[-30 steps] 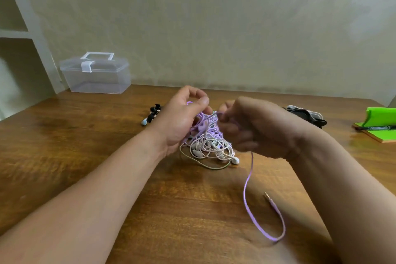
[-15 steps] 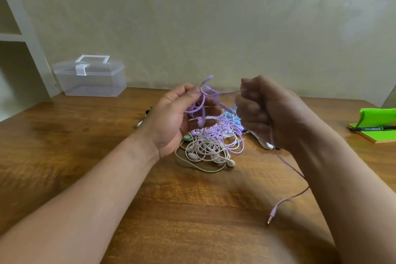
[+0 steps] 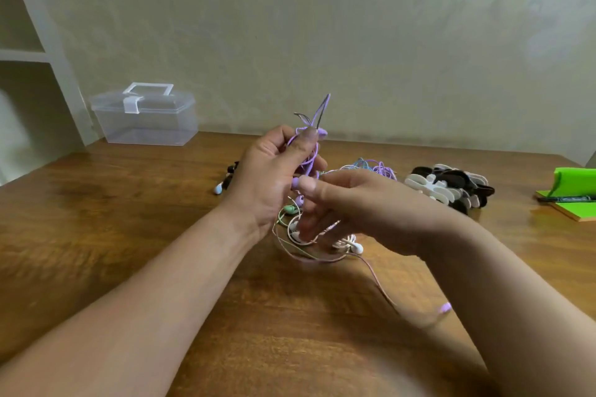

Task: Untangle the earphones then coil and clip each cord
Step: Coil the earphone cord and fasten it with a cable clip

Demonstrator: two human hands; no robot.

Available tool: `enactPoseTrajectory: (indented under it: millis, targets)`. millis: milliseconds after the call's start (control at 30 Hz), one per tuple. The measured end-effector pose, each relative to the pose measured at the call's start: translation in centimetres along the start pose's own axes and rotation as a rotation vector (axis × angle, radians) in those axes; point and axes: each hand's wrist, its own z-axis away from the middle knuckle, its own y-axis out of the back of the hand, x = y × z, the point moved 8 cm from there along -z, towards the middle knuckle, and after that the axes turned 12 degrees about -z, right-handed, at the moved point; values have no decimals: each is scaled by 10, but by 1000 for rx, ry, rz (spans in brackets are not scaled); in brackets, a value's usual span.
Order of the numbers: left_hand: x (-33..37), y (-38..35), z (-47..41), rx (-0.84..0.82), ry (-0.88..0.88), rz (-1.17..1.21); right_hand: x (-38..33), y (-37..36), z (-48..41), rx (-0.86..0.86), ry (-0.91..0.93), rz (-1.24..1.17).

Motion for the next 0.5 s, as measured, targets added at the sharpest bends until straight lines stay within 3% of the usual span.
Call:
enactPoseTrajectory:
  millis: [133, 200, 367, 500]
  targets:
    - [-4, 5, -2, 40, 58, 49, -9, 19, -6, 387, 176, 363]
    - [-3, 4, -2, 21, 64, 58, -14, 23, -2, 476, 221, 377]
    - [-4, 0, -2, -45, 110, 209, -25, 37, 8, 577, 294, 295]
    - [-6, 0, -4, -91, 159, 295, -32, 37, 10, 503, 348, 311]
